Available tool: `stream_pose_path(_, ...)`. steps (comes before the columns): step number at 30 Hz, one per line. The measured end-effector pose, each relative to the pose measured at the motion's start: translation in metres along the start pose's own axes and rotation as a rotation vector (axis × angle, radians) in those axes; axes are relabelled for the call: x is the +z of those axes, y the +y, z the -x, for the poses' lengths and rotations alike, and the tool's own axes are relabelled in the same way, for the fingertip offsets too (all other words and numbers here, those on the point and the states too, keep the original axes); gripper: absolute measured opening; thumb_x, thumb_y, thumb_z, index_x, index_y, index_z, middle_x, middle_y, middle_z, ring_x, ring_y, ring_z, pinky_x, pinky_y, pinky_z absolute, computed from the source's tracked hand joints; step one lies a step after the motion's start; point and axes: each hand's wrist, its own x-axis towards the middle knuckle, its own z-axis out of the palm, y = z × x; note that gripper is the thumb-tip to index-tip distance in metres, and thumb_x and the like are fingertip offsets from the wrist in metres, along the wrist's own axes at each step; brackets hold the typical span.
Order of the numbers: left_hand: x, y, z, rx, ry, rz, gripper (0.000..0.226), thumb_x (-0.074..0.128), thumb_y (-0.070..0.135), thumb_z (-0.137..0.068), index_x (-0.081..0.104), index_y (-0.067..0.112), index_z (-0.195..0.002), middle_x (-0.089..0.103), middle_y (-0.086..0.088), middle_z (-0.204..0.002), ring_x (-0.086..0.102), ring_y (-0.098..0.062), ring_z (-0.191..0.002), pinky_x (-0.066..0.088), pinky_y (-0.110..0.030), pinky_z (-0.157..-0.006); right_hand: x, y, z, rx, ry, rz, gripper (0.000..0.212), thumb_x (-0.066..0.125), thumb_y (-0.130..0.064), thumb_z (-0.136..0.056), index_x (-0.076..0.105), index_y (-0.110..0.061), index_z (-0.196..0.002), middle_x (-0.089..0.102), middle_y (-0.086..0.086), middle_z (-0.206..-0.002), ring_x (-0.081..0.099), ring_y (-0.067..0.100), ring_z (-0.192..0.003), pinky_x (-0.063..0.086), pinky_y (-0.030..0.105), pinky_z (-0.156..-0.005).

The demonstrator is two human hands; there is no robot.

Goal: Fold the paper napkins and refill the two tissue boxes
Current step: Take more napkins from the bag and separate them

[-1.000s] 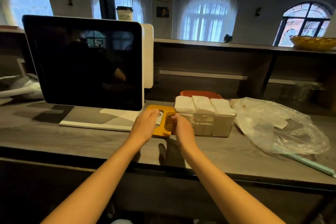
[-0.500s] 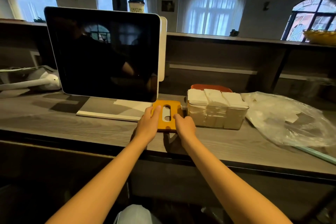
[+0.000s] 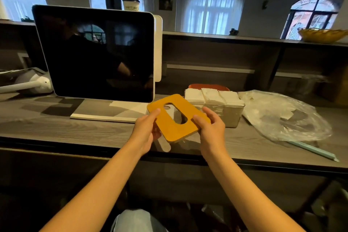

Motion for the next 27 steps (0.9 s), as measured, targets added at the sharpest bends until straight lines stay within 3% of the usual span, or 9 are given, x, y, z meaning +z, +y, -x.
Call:
stream_pose_path(2,0.01,0.006,0.003,-0.024,-0.026,0.078,0.017,0.061,0.037,-0.098,0.063,0.022,-0.106,0.072,-0.004,-0.096,0.068,-0.019,-0.089,0.053,-0.033,-0.076,-0.013,-0.021,0.003,-0.005,-0.011,-0.075,0.044,0.066,-0.006,-0.093,0.056,-0.014,-0.135,0.064,0.007,-0.12,0.068,0.022,-0.102,0.057,0.026,-0.075)
stream_pose_path(5,0.025,0.016,0.01,0.003,-0.072,0.095,0.02,0.057,0.039,-0.099,0.065,0.021,-0.095,0.062,0.005,-0.067,0.055,-0.008,-0.055,0.038,-0.022,-0.051,-0.037,-0.048,0.0,0.017,0.006,-0.169,0.035,0.064,-0.009,-0.094,0.058,-0.019,-0.127,0.068,0.007,-0.112,0.071,0.021,-0.094,0.061,0.03,-0.074)
stream_pose_path(8,0.044,0.023,0.015,0.09,-0.164,0.044,0.031,0.05,0.035,-0.102,0.073,0.015,-0.099,0.057,0.005,-0.063,0.047,-0.006,-0.049,0.033,-0.019,-0.042,-0.06,-0.069,-0.011,-0.016,0.028,-0.136,0.031,0.064,-0.016,-0.095,0.058,-0.019,-0.125,0.068,0.007,-0.111,0.07,0.025,-0.098,0.06,0.041,-0.084)
stream_pose_path(10,0.062,0.024,0.018,0.114,-0.152,0.044,0.032,0.049,0.034,-0.104,0.074,0.013,-0.105,0.06,0.005,-0.065,0.049,-0.005,-0.05,0.034,-0.016,-0.038,-0.073,-0.08,-0.021,-0.029,0.07,-0.109,0.034,0.063,-0.022,-0.097,0.06,-0.012,-0.129,0.068,0.003,-0.102,0.068,0.018,-0.089,0.059,0.035,-0.074)
stream_pose_path(12,0.081,0.021,0.02,0.146,-0.103,0.056,0.033,0.051,0.034,-0.103,0.072,0.011,-0.115,0.067,-0.001,-0.079,0.055,-0.007,-0.058,0.037,-0.016,-0.038,-0.084,-0.088,-0.031,0.021,0.088,-0.097,0.037,0.064,-0.032,-0.095,0.063,-0.012,-0.126,0.066,0.002,-0.101,0.066,0.016,-0.088,0.057,0.033,-0.069)
stream_pose_path(15,0.11,0.013,0.02,0.196,-0.056,0.069,0.035,0.058,0.035,-0.1,0.064,0.011,-0.125,0.069,-0.009,-0.107,0.062,-0.013,-0.077,0.044,-0.02,-0.041,-0.093,-0.094,-0.043,0.098,0.085,0.014,0.056,0.073,-0.041,-0.087,0.054,-0.023,-0.136,0.056,0.0,-0.127,0.059,0.025,-0.111,0.057,0.04,-0.08)
stream_pose_path(19,0.133,0.01,0.017,0.113,-0.117,0.104,0.023,0.061,0.037,-0.098,0.058,0.022,-0.116,0.067,-0.008,-0.109,0.066,-0.019,-0.089,0.052,-0.023,-0.047,-0.103,-0.095,-0.059,0.011,0.126,0.207,0.066,0.073,-0.02,-0.09,0.037,-0.025,-0.146,0.05,0.003,-0.125,0.058,0.019,-0.098,0.051,0.033,-0.076)
stream_pose_path(22,0.13,0.018,0.003,0.09,-0.248,0.157,0.036,0.045,0.046,-0.103,0.063,0.017,-0.115,0.07,-0.01,-0.101,0.067,-0.022,-0.085,0.054,-0.026,-0.049,-0.113,-0.099,-0.081,-0.018,0.111,0.32,0.062,0.071,-0.017,-0.091,0.039,-0.023,-0.144,0.053,0.007,-0.127,0.057,0.022,-0.101,0.052,0.039,-0.086)
stream_pose_path(27,0.133,0.034,-0.034,0.119,-0.288,-0.204,0.043,0.041,0.052,-0.103,0.056,0.024,-0.131,0.07,-0.008,-0.108,0.068,-0.024,-0.094,0.055,-0.032,-0.059,-0.11,-0.109,-0.118,-0.055,0.025,0.465,0.056,0.068,-0.015,-0.092,0.041,-0.019,-0.141,0.052,0.002,-0.121,0.053,0.015,-0.095,0.045,0.036,-0.082)
